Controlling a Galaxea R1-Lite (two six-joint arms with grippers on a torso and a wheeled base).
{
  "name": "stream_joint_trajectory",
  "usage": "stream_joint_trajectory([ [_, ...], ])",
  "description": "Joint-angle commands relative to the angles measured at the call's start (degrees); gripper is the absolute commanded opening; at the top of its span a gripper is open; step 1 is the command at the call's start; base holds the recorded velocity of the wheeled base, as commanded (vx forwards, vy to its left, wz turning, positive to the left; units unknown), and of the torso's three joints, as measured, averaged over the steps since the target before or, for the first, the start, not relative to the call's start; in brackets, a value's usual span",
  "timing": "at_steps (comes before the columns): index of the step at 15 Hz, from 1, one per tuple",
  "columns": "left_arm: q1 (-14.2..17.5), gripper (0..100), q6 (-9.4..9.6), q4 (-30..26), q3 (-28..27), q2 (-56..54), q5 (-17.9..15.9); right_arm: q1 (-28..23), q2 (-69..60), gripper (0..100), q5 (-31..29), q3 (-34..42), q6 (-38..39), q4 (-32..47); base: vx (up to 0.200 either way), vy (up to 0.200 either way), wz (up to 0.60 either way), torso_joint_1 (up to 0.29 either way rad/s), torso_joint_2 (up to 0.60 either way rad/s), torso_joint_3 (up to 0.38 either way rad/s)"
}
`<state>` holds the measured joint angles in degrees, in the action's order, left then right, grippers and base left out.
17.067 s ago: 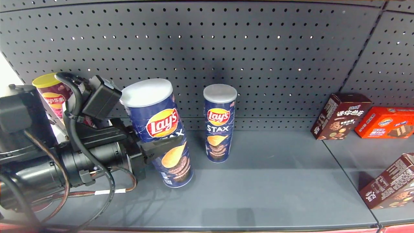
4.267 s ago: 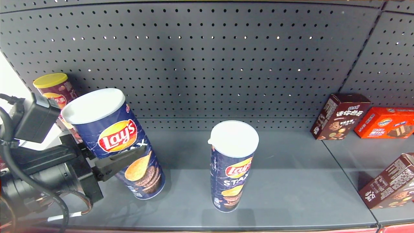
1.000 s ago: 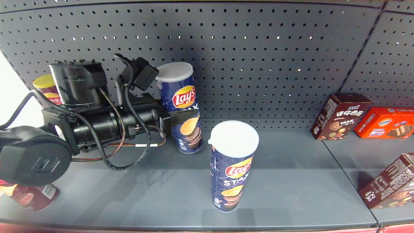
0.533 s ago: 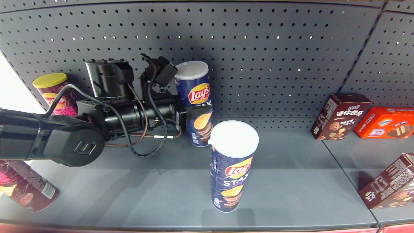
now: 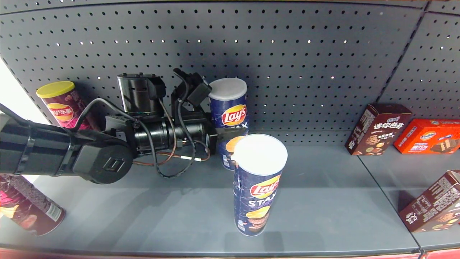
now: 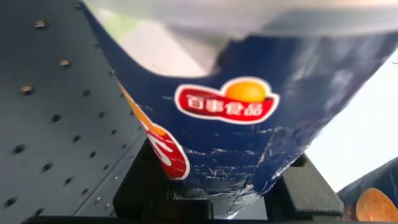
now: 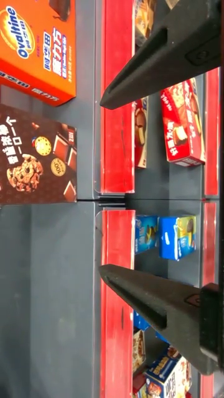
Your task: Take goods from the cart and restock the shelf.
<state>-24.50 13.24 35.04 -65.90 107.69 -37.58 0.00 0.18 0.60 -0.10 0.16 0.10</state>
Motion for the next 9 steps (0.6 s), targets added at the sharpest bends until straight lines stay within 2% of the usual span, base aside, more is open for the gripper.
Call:
stream_joint_trajectory([
  [1,0.1,0,0.47,0.0,-0.7,0.8,-0.2,0.0,0.1,100,0.0,0.0,0.0,0.0,0.0,0.0,0.0,0.0,0.0,0.0],
  [6,0.1,0,0.91,0.0,-2.4,2.7,-0.3,0.0,0.1,100,0.0,0.0,0.0,0.0,0.0,0.0,0.0,0.0,0.0,0.0],
  [9,0.2,0,2.85,-1.8,-4.2,4.3,-0.3,0.0,0.1,100,0.0,0.0,0.0,0.0,0.0,0.0,0.0,0.0,0.0,0.0],
])
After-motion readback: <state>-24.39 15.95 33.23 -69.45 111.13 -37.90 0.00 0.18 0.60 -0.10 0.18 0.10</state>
